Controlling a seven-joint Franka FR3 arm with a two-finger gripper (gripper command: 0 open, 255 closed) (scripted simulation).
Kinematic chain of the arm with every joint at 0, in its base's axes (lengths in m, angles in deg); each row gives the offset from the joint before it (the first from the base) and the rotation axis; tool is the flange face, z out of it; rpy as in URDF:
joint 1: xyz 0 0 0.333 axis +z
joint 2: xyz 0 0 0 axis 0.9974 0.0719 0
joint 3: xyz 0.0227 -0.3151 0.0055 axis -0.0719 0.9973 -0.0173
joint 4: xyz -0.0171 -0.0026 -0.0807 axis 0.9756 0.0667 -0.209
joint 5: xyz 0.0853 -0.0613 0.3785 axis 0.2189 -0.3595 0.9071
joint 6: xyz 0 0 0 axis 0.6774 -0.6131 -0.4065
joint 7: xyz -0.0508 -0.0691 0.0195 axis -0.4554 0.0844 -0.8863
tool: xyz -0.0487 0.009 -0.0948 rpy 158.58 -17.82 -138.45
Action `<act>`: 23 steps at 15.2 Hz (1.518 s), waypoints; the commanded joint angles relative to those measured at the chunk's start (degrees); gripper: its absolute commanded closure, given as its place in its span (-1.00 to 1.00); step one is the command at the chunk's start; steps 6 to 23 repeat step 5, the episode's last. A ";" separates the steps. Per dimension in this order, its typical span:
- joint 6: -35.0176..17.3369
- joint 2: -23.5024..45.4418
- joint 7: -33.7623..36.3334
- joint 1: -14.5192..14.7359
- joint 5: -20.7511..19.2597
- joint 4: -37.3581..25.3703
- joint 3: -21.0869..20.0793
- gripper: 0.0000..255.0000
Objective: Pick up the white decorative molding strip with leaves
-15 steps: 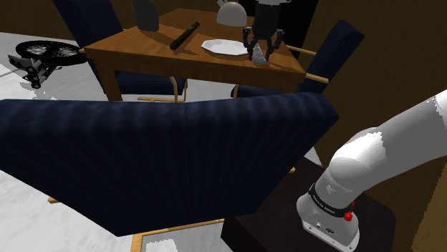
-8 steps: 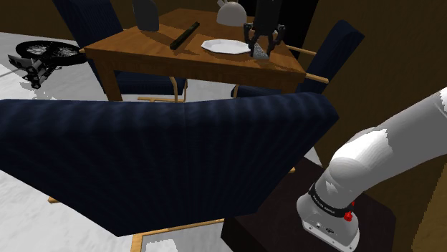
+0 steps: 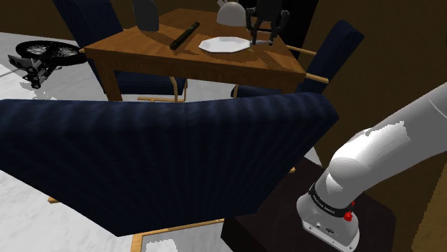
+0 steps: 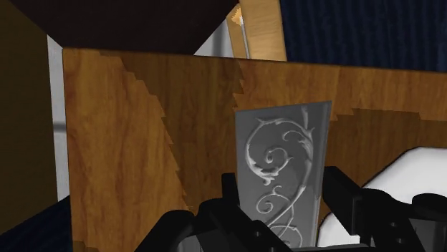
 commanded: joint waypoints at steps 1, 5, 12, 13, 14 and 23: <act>1.61 0.69 -0.08 -0.03 -0.04 -2.29 0.03 1.00; 3.37 1.49 -0.09 -0.04 -0.07 -4.84 0.01 1.00; 3.37 1.49 -0.09 -0.04 -0.07 -4.84 0.01 1.00; 3.37 1.49 -0.09 -0.04 -0.07 -4.84 0.01 1.00; 3.37 1.49 -0.09 -0.04 -0.07 -4.84 0.01 1.00; 3.37 1.49 -0.09 -0.04 -0.07 -4.84 0.01 1.00</act>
